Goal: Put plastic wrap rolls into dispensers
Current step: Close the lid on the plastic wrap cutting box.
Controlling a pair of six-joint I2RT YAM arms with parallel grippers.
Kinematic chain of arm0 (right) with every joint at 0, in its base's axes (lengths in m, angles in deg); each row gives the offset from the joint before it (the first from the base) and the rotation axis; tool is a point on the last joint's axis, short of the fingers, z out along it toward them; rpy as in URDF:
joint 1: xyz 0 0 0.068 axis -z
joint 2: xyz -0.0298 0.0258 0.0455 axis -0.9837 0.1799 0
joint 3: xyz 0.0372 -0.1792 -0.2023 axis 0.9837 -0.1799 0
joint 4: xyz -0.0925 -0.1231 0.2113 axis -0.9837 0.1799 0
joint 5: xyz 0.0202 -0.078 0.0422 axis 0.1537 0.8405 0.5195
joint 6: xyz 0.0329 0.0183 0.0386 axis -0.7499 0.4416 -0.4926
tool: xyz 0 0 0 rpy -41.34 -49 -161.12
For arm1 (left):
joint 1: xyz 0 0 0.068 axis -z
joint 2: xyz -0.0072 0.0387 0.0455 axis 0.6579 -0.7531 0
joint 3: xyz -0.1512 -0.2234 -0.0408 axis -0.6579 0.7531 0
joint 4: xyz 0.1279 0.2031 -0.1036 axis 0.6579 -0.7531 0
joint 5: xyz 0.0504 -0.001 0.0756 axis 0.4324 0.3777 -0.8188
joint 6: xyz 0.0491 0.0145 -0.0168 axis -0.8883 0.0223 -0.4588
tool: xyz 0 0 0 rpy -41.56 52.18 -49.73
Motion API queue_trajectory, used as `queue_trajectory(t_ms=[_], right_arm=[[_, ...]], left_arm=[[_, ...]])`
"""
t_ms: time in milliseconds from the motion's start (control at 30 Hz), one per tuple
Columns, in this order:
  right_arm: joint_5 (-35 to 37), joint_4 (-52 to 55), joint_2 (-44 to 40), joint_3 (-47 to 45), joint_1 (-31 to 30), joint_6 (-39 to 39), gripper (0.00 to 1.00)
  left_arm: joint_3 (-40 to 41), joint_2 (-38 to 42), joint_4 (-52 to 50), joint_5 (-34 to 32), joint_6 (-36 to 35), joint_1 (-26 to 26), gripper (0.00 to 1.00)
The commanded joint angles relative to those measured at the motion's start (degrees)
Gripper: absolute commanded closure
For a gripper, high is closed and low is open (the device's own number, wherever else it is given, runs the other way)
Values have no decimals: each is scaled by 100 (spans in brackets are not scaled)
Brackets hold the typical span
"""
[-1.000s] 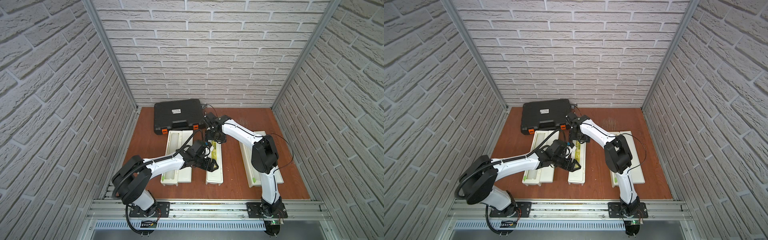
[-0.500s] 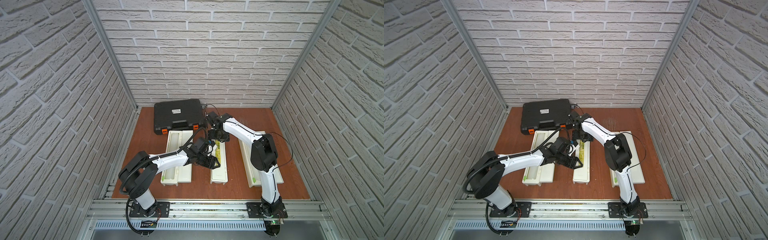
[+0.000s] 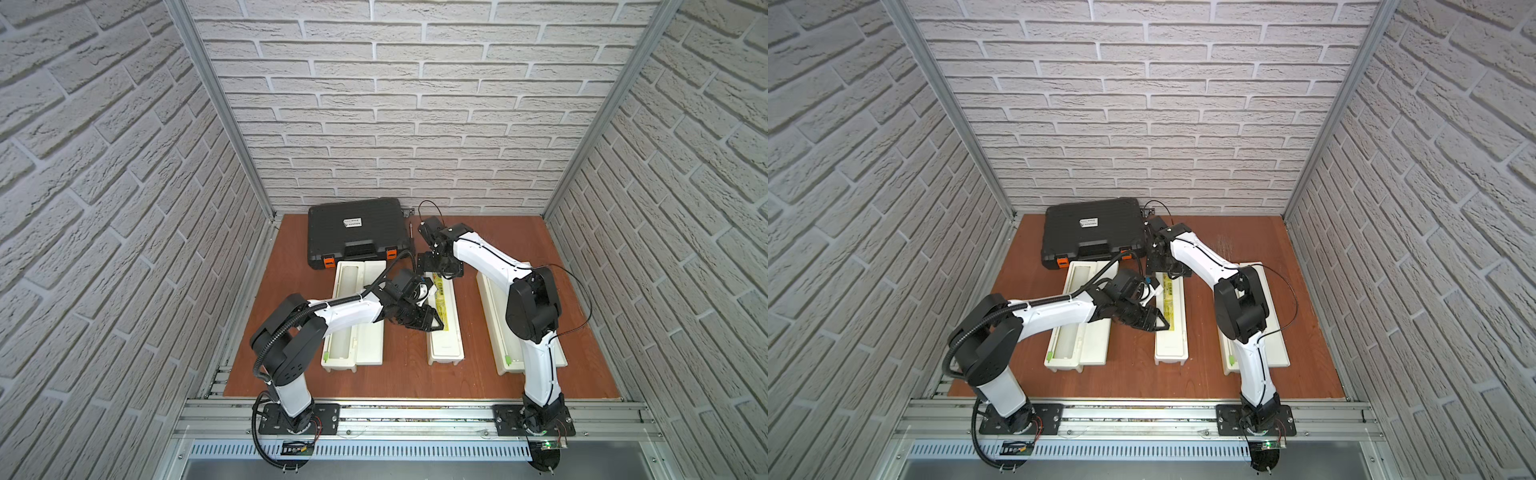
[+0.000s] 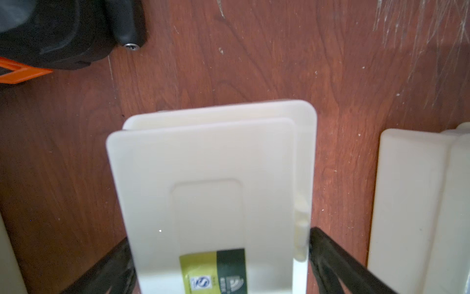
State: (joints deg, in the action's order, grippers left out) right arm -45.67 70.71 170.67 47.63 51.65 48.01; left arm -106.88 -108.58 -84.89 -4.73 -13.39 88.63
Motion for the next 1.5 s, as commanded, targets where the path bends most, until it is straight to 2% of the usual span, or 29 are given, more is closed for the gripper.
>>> queue_trajectory(t_ms=[0,167,300,367,533,767,933,1000,1067,1233,1333,1467], right_arm=[[-145,-533,-575,26,33,362,0],[-539,-760,-1177,-342,277,770,0],[-1332,-890,-1684,-847,503,1190,0],[-1519,-829,-2042,-1269,548,1367,0],[-2844,-898,-2928,-2819,602,1837,2],[-3338,-1530,-4204,-5016,610,1308,9],[-4189,-2106,-5022,-6152,637,1088,12],[-4833,-2738,-5021,-6629,632,973,14],[-4963,-3206,-4855,-6931,643,884,15],[-5327,-3879,-4123,-7090,645,772,29],[-5234,-3716,-3872,-7138,669,926,35],[-5159,-3631,-3811,-7228,831,960,38]], left_arm=[[380,-644,-1327,-1279,-323,-38,48],[363,-616,-1437,-1341,-279,-104,49],[328,-631,-1483,-1352,-267,-170,49],[269,-667,-1555,-1376,-278,-212,49],[248,-642,-1578,-1423,-228,-324,49],[188,-686,-1534,-1368,-61,-415,48],[160,-795,-1409,-1289,107,-453,48],[178,-828,-1327,-1220,154,-460,48],[176,-875,-1289,-1169,187,-459,48],[196,-974,-1156,-976,311,-438,46],[215,-960,-1137,-920,361,-367,40],[391,-701,-987,-815,424,-194,26]])
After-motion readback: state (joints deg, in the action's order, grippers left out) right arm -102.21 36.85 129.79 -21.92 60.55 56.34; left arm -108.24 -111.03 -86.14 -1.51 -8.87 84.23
